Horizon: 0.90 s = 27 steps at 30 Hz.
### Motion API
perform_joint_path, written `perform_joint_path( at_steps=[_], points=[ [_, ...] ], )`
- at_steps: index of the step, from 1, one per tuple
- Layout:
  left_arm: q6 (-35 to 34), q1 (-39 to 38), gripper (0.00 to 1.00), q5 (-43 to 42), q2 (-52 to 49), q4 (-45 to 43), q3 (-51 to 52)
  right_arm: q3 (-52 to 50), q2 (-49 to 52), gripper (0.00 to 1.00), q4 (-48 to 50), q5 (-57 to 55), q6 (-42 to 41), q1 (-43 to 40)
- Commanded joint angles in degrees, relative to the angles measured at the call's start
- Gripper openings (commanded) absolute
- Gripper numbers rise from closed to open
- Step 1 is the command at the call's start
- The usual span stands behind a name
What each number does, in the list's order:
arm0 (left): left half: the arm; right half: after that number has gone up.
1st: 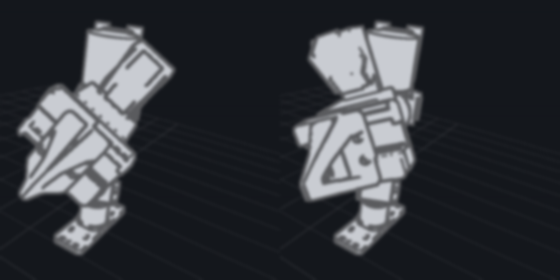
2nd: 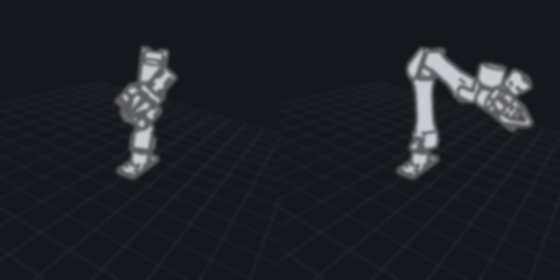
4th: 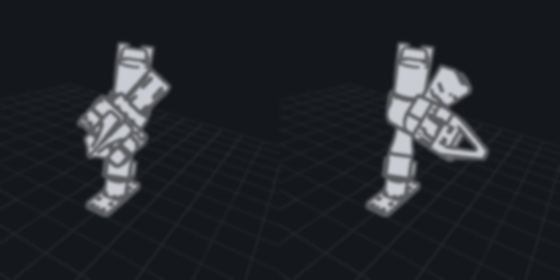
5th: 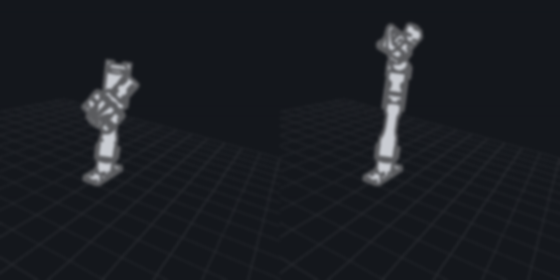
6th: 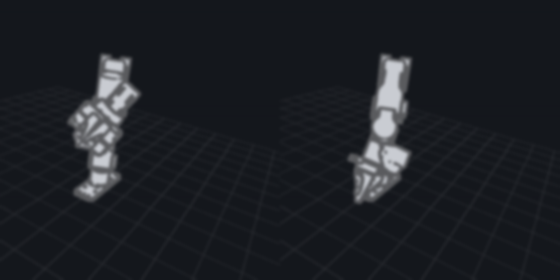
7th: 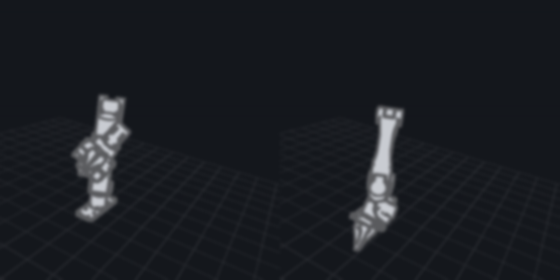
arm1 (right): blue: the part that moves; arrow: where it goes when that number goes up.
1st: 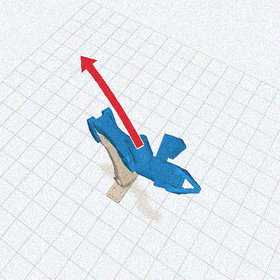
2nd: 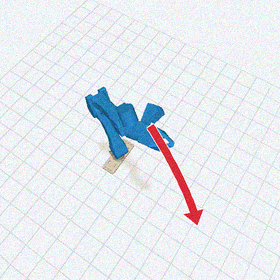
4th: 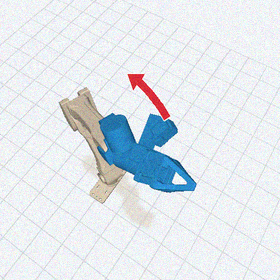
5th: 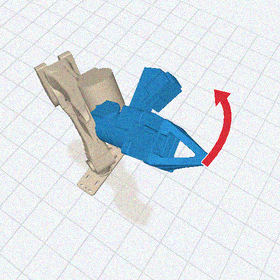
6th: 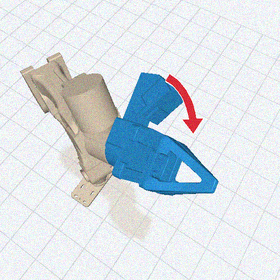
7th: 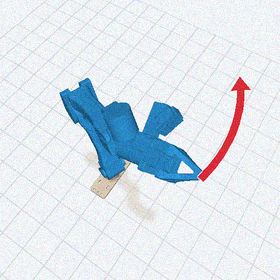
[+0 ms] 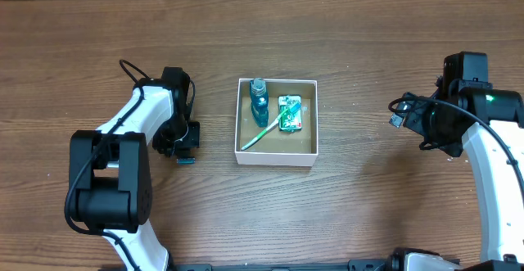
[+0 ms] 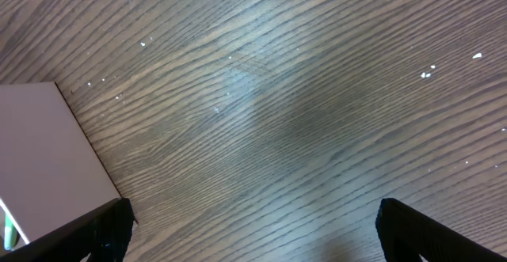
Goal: Pack container
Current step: 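Grasp the blue razor with the left gripper, then place the razor into the box with the left gripper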
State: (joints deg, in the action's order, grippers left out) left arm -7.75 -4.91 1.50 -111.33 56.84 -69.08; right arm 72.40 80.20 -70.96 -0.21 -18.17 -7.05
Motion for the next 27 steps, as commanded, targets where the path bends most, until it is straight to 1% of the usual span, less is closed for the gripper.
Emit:
perform_joint_path(
  at_steps=[1, 3, 4, 6, 7, 8, 9, 10, 11, 12, 13, 14, 15, 17, 19, 20, 24, 25, 26, 27],
  points=[
    [-1.29, -0.17, 0.04, 1.07, 1.46, 0.76, 0.22, 0.02, -0.63, 1.0, 0.2, 0.35, 0.22, -0.15],
    [-1.27, -0.24, 0.04, -0.79, 7.13, 2.32, -2.1, 0.02, -0.63, 1.0, 0.2, 0.35, 0.22, -0.15],
    [-1.27, -0.81, 0.04, -2.25, 12.17, 3.98, -4.33, 0.02, -0.63, 1.0, 0.2, 0.35, 0.24, -0.15],
    [-1.25, -2.93, 0.04, -3.89, 19.02, 5.33, -7.02, 0.02, -0.63, 1.0, 0.22, 0.35, 0.22, -0.15],
    [-1.01, -6.88, 0.04, -4.52, 25.22, 5.16, -8.79, 0.02, -0.63, 1.0, 0.22, 0.35, 0.22, -0.15],
    [-0.72, -9.05, 0.04, -4.52, 27.45, 4.74, -9.33, 0.02, -0.63, 1.0, 0.22, 0.35, 0.22, -0.15],
    [0.31, -14.6, 0.04, -4.5, 31.06, 2.54, -9.86, 0.02, -0.63, 1.0, 0.22, 0.35, 0.22, -0.15],
    [1.11, -17.38, 0.04, -4.2, 32.13, 1.18, -9.86, 0.02, -0.63, 1.0, 0.22, 0.35, 0.22, -0.15],
    [2.91, -22.29, 0.04, -1.99, 32.74, -1.11, -9.84, 0.02, -0.63, 1.0, 0.22, 0.33, 0.22, -0.15],
    [6.08, -27.32, 0.04, 1.68, 32.04, -3.41, -9.79, 0.02, -0.63, 1.0, 0.22, 0.35, 0.22, -0.15],
    [8.96, -30.27, 0.04, 4.2, 30.88, -4.66, -9.79, 0.02, -0.63, 1.0, 0.22, 0.35, 0.24, -0.15],
    [10.88, -32.39, 0.04, 5.7, 29.07, -5.7, -9.79, 0.02, -0.63, 1.0, 0.2, 0.33, 0.24, -0.15],
    [11.19, -33.33, 0.04, 6.16, 27.21, -6.21, -9.79, 0.02, -0.63, 1.0, 0.2, 0.33, 0.24, -0.15],
    [10.25, -33.59, 0.04, 5.31, 22.8, -6.08, -9.79, 0.02, -0.63, 1.0, 0.17, 0.35, 0.24, -0.15],
    [10.1, -33.59, 0.04, 2.73, 17.59, -5.66, -9.79, 0.02, -0.63, 1.0, 0.2, 0.35, 0.24, -0.15],
    [10.1, -33.59, 0.04, 2.95, 14.97, -5.68, -9.79, 0.02, -0.63, 1.0, 0.17, 0.35, 0.22, -0.15],
    [10.12, -33.35, 0.05, 2.95, 10.03, -5.88, -9.79, 0.02, -0.63, 1.0, 0.15, 0.35, 0.24, -0.15],
    [10.12, -33.38, 0.27, 2.97, 9.97, -5.88, -9.79, 0.02, -0.63, 1.0, 0.15, 0.35, 0.24, -0.15],
    [10.12, -33.38, 0.44, 2.97, 9.99, -5.88, -9.86, 0.02, -0.63, 1.0, 0.15, 0.35, 0.24, -0.15],
    [10.12, -33.38, 0.49, 2.99, 10.01, -5.73, -9.9, 0.02, -0.63, 1.0, 0.17, 0.35, 0.24, -0.15]
  ],
)
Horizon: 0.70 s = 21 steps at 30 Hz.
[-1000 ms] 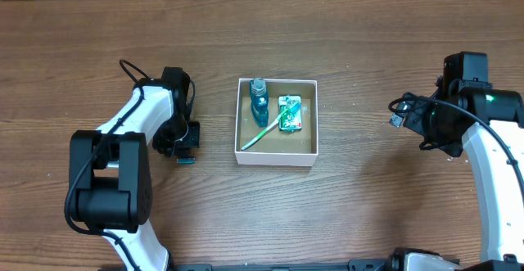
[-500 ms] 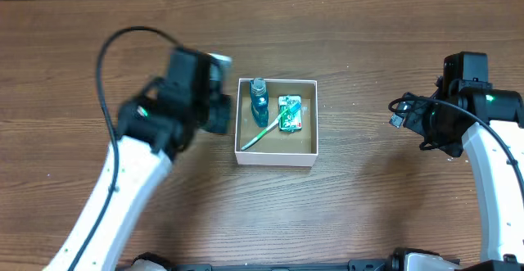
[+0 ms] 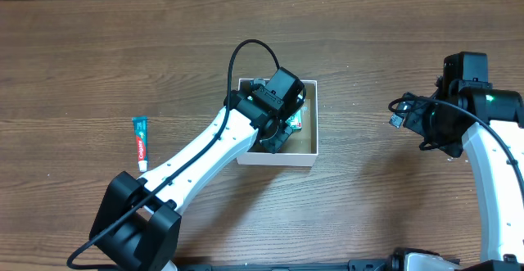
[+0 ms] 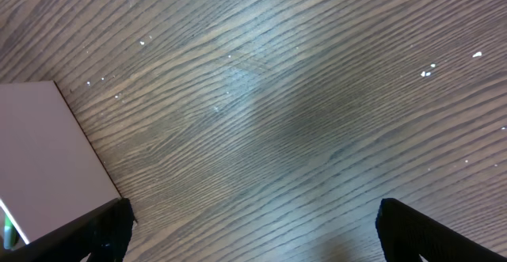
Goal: Pack container
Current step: 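Place the razor into the box with the left gripper, then grasp the Colgate toothpaste tube with the left gripper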
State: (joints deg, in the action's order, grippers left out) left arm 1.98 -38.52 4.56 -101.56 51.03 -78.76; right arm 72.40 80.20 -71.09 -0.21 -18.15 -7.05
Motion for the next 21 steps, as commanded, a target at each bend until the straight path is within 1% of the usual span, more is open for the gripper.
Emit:
perform_joint_path(
  at_steps=[1, 2, 3, 4, 6, 8, 9, 11, 12, 14, 16, 17, 18, 20, 21],
  points=[
    [0.31, 0.24, 0.51, -0.09, 0.33, 0.94, -0.74, 0.02, -0.63, 1.0, 0.26, 0.35, 0.22, -0.15],
    [-0.72, 0.26, 0.52, 0.13, 0.74, 4.0, -3.1, 0.02, -0.63, 1.0, 0.2, 0.35, 0.22, -0.15],
    [-1.09, 0.26, 0.55, 0.44, 1.16, 6.12, -5.03, 0.02, -0.63, 1.0, 0.17, 0.35, 0.22, -0.15],
    [-1.29, 0.26, 0.57, 1.38, 1.79, 9.07, -7.69, 0.02, -0.63, 1.0, 0.22, 0.35, 0.22, -0.15],
    [-5.05, 0.26, 0.61, 6.67, 4.44, 17.31, -15.8, 0.02, -0.63, 1.0, 0.28, 0.35, 0.22, -0.15],
    [-9.31, 0.81, 0.68, 13.57, 8.68, 21.27, -20.5, 0.02, -0.63, 1.0, 0.35, 0.33, 0.22, -0.15],
    [-13.44, 2.78, 0.76, 18.08, 12.52, 22.23, -20.87, 0.02, -0.63, 1.0, 0.35, 0.33, 0.22, -0.15],
    [-19.45, 10.27, 0.82, 18.4, 17.14, 24.83, -20.72, 0.02, -0.63, 1.0, 0.33, 0.35, 0.22, -0.15],
    [-22.03, 16.81, 0.85, 17.55, 18.67, 26.8, -20.48, 0.02, -0.63, 1.0, 0.33, 0.35, 0.22, -0.15],
    [-22.36, 28.79, 0.87, 12.76, 19.23, 28.09, -19.1, 0.02, -0.63, 1.0, 0.33, 0.35, 0.22, -0.15],
    [-22.08, 38.88, 0.91, 7.76, 19.17, 25.68, -14.49, 0.02, -0.63, 1.0, 0.31, 0.35, 0.22, -0.15],
    [-21.68, 42.93, 0.91, 5.42, 19.12, 23.58, -11.1, 0.02, -0.63, 1.0, 0.31, 0.35, 0.22, -0.15],
    [-21.68, 47.76, 0.94, 3.02, 18.93, 19.56, -5.05, 0.02, -0.63, 1.0, 0.31, 0.35, 0.22, -0.15],
    [-21.33, 52.19, 0.96, 2.56, 17.46, 13.31, 4.35, 0.02, -0.63, 1.0, 0.33, 0.35, 0.22, -0.15],
    [-19.61, 53.2, 0.97, 1.31, 16.09, 10.6, 7.82, 0.02, -0.63, 1.0, 0.35, 0.35, 0.22, -0.15]
  ],
)
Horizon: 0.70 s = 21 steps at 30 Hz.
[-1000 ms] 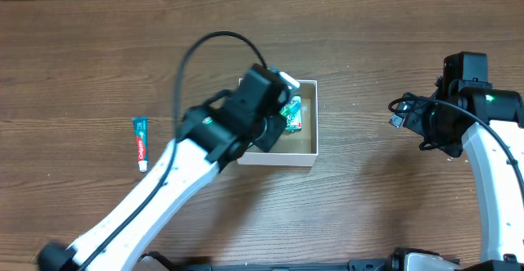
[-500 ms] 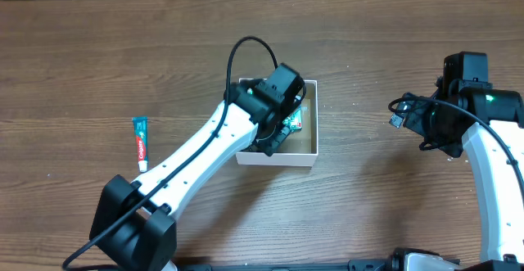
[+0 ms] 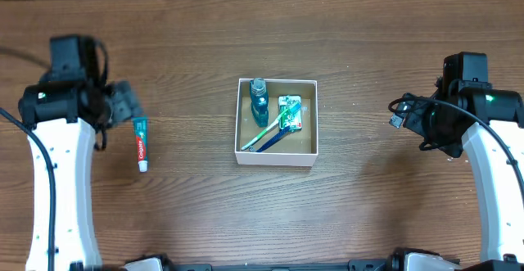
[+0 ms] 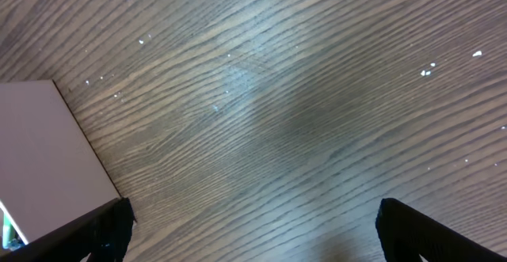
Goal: Pack container
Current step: 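Grasp the Colgate toothpaste tube with the left gripper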
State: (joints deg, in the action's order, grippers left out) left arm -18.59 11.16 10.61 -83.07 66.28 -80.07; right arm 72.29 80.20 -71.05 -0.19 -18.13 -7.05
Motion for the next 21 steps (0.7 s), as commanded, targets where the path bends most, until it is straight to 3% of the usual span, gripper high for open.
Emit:
perform_joint_path(
  at_steps=[1, 8, 13, 14, 18, 19, 21],
  points=[
    [3.43, 3.96, 0.97, -6.88, -4.33, -7.06, 12.11, 0.13, -0.63, 1.0, 0.31, 0.33, 0.2, -0.15],
    [6.82, 3.8, 0.98, -11.76, -25.03, -16.11, 16.57, 0.13, -0.59, 1.0, 0.28, 0.33, 0.2, -0.15],
    [7.04, 3.8, 0.95, -11.69, -26.77, -19.47, 16.57, 0.13, -0.57, 1.0, 0.26, 0.33, 0.2, -0.15],
    [7.04, 3.8, 0.9, -11.69, -26.77, -19.91, 16.57, 0.13, -0.57, 1.0, 0.26, 0.31, 0.2, -0.15],
    [7.04, 3.8, 0.49, -11.69, -26.75, -20.09, 16.57, 0.13, -0.57, 1.0, 0.26, 0.33, 0.2, -0.15],
    [7.04, 3.82, 0.31, -11.67, -26.77, -20.06, 16.57, 0.13, -0.57, 1.0, 0.26, 0.33, 0.2, -0.15],
    [7.04, 3.82, 0.2, -11.65, -26.75, -20.06, 16.57, 0.13, -0.57, 1.0, 0.26, 0.33, 0.2, -0.15]
  ],
)
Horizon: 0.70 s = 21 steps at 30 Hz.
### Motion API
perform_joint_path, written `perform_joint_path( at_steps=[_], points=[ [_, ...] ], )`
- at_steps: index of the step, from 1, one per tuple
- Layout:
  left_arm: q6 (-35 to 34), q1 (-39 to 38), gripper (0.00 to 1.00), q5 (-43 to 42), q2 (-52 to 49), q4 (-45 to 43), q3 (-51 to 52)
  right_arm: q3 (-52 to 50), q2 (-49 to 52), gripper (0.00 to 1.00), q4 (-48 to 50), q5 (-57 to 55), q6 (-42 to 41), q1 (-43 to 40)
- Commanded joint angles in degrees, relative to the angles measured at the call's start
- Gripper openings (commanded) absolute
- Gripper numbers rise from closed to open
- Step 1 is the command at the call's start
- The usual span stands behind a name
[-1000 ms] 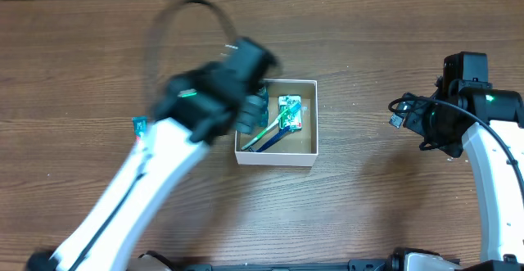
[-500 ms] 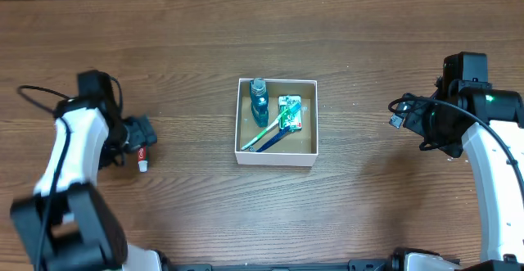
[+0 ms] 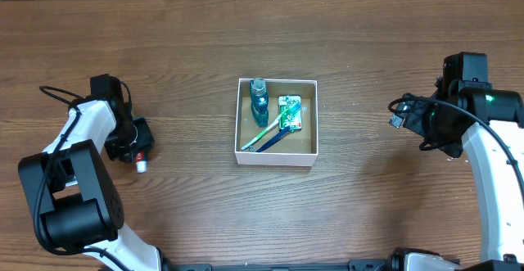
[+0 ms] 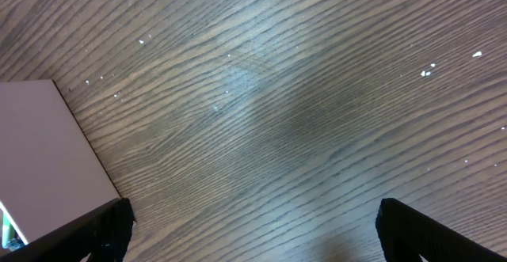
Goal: Pack container
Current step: 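Grasp the Colgate toothpaste tube with the left gripper, then drop the toothpaste tube into the box with the left gripper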
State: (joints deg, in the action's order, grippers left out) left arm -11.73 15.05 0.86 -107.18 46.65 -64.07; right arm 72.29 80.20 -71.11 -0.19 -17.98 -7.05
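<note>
A white box (image 3: pixel 276 158) stands mid-table holding a blue bottle (image 3: pixel 259 99), a green packet (image 3: pixel 290 112) and two crossed toothbrushes (image 3: pixel 266 137). To its left, my left gripper (image 3: pixel 133 145) is low over the toothpaste tube. Only the tube's white cap end (image 3: pixel 141 166) and a bit of red show below the fingers, so the grip is hidden. On the right, my right gripper (image 4: pixel 253 234) hangs open over bare wood, holding nothing. One corner of the box (image 4: pixel 47 159) shows at the left of the right wrist view.
The right arm (image 3: pixel 483 132) with its cables stands at the right edge of the wooden table (image 3: pixel 368 214). The left arm's base and links (image 3: pixel 74 197) lie along the left side.
My left gripper was up at the far left beside the tube's top end. Now it sits down over the tube, covering most of it. The right arm and the box contents are unchanged.
First my left gripper was down on the table left of the box, which held a bottle, a packet and one toothbrush. Then it was inside the box. After that a second toothbrush lay there and the arm was back left; now it is on the toothpaste.
</note>
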Motion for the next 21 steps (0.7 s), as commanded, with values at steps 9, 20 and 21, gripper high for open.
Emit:
perform_joint_path(
  at_steps=[9, 20, 21],
  points=[
    [-0.52, -2.36, 0.12, -2.01, 1.46, 12.9, -11.43, 0.13, -0.57, 1.0, 0.37, 0.31, 0.11, -0.15],
    [10.16, -44.65, 0.12, 3.69, 18.62, 8.17, -26.4, 0.13, -0.57, 1.0, 0.37, 0.33, 0.24, -0.15],
    [12.04, -48.15, 0.09, 4.85, 17.2, 7.43, -26.4, 0.13, -0.57, 1.0, 0.37, 0.33, 0.22, -0.15]
  ],
)
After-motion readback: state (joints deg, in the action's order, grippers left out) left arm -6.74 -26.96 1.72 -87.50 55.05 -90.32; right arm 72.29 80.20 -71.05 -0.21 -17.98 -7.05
